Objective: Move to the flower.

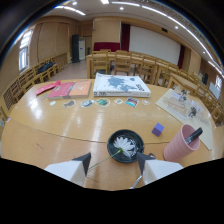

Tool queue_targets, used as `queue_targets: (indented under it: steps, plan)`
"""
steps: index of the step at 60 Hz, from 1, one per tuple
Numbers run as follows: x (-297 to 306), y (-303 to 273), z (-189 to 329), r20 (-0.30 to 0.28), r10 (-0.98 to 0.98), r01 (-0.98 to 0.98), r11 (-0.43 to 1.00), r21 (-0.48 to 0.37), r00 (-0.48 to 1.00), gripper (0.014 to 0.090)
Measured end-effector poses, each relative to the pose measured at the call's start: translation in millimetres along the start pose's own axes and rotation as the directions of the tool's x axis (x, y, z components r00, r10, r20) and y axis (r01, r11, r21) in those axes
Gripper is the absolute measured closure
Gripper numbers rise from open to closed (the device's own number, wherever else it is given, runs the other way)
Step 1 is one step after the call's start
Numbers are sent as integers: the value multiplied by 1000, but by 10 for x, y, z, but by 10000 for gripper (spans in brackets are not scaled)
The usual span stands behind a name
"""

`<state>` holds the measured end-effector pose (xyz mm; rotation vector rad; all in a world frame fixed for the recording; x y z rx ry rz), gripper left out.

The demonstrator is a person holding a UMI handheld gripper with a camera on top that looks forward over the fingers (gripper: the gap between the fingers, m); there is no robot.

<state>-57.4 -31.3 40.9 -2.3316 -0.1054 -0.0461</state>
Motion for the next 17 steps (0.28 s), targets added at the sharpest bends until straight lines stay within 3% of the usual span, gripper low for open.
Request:
queue_targets:
  steps: [17]
  plan:
    - [-37, 8, -19, -2, 4, -4, 1000, 0, 1000, 188]
